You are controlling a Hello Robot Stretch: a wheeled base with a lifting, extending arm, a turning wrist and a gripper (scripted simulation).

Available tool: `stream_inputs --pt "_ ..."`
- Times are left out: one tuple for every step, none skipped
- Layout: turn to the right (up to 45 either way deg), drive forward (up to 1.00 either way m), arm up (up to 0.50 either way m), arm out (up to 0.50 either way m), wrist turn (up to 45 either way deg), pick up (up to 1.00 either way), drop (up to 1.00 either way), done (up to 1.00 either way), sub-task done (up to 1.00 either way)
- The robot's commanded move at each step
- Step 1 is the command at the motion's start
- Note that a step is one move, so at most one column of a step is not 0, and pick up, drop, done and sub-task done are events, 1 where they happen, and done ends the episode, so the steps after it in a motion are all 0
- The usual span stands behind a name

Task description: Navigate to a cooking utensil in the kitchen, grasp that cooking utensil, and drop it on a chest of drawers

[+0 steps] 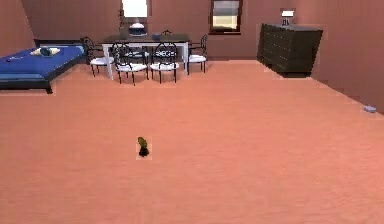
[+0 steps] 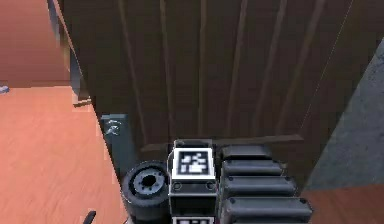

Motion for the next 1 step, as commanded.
stream_inputs --pt "0.0 0.50 0.00 0.00 0.0 0.00 0.00 0.00 0.00"
